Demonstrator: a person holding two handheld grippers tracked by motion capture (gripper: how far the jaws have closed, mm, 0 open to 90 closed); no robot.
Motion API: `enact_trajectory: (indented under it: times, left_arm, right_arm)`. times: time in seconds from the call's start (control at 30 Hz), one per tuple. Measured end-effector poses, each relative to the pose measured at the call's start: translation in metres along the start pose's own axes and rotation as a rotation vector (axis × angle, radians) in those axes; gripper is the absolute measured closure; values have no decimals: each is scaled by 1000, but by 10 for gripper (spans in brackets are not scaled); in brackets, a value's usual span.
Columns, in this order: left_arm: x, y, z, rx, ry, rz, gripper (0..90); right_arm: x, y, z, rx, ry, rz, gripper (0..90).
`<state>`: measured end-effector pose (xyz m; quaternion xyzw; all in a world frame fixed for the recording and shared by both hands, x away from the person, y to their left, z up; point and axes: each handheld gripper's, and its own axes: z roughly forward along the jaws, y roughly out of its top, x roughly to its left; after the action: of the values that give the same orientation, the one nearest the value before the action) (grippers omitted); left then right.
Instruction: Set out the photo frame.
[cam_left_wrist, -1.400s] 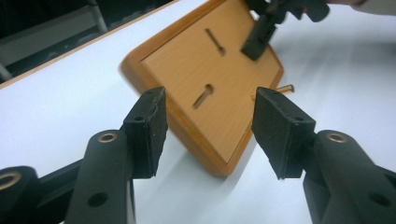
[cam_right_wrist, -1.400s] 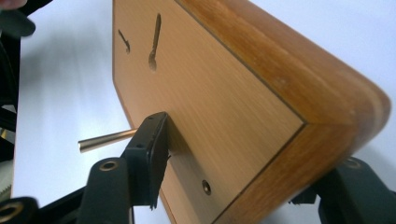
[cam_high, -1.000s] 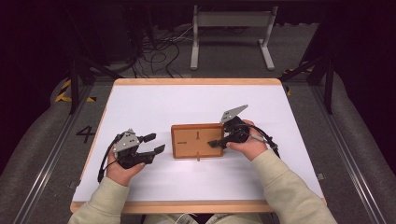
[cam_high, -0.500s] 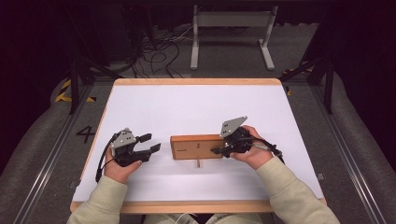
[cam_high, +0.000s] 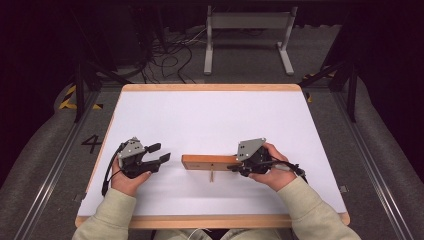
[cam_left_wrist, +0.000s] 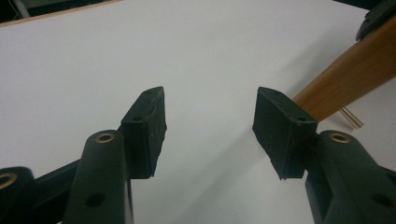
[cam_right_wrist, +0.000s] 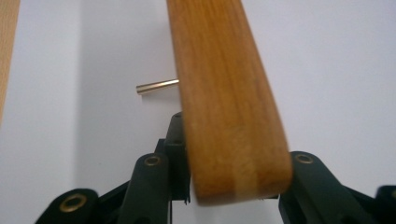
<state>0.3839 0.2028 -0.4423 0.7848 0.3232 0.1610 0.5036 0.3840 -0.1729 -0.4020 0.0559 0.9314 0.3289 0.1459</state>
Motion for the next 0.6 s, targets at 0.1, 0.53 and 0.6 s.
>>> enact_trajectory:
  times: [0.1, 0.53, 0.6]
  left_arm:
    - [0, 0, 0, 6, -4, 5, 444]
    - [-1, 0, 2, 16, -7, 2, 444]
    - [-1, 0, 2, 15, -6, 4, 445]
  right_arm:
    - [7, 0, -1, 5, -13, -28, 663]
    - [20, -7, -2, -27, -49, -23, 568]
    - [20, -8, -2, -28, -49, -18, 548]
